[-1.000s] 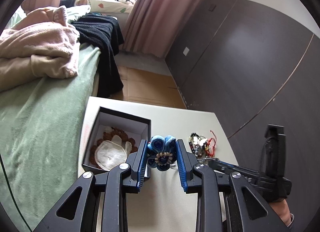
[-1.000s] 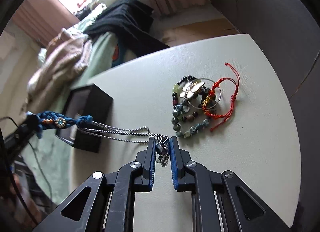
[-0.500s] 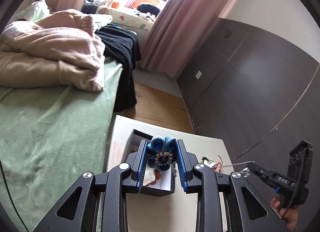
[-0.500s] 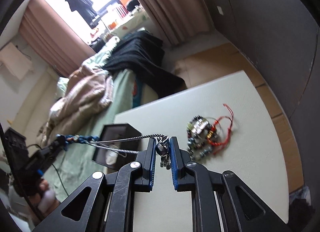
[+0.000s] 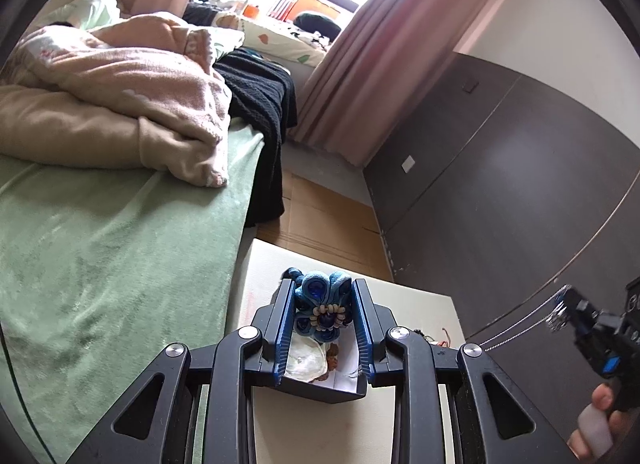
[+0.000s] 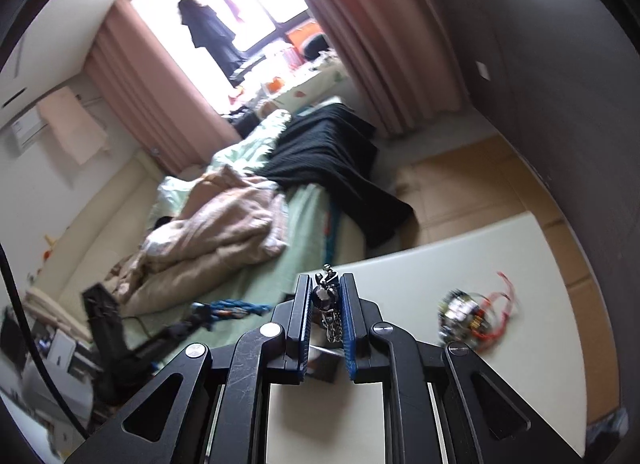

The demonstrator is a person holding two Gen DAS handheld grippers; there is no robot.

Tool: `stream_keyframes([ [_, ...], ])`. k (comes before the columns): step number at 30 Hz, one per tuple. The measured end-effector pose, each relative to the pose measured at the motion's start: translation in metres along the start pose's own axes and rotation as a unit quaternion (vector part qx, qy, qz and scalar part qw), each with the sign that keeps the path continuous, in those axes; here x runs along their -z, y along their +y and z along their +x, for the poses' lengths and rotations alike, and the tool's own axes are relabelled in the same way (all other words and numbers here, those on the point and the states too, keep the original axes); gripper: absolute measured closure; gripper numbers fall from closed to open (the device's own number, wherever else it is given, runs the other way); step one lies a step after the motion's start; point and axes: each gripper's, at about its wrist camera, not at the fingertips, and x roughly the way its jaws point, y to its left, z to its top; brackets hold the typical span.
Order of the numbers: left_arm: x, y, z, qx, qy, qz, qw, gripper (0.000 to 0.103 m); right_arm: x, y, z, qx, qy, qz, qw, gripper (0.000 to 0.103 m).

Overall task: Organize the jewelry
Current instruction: 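Carry the necklace into the black box with both tools and release it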

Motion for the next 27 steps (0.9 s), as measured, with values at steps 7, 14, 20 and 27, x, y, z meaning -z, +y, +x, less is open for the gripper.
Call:
stream_keyframes([
  [7, -0.008, 0.01, -0.003, 0.014, -0.003, -0.015, 0.9998, 0.074, -0.022, 0.06, 0.009, -0.016, -0.006, -0.05, 0.999, 0.088],
  [14, -0.013, 0.018, -0.007, 0.028, -0.004, -0.026, 0.9992, 0.074, -0.04, 0.113, 0.021, -0.018, -0.007, -0.097, 0.995, 0.088],
  [20, -0.015, 0.019, -0.006, 0.037, 0.0, -0.026, 0.999, 0.074, -0.048, 0.135, 0.03, -0.019, -0.008, -0.116, 0.993, 0.088],
  [27, -0.018, 0.022, -0.004, 0.041, 0.002, -0.029, 0.9987, 0.074, -0.047, 0.146, 0.043, -0.014, -0.002, -0.124, 0.992, 0.088],
])
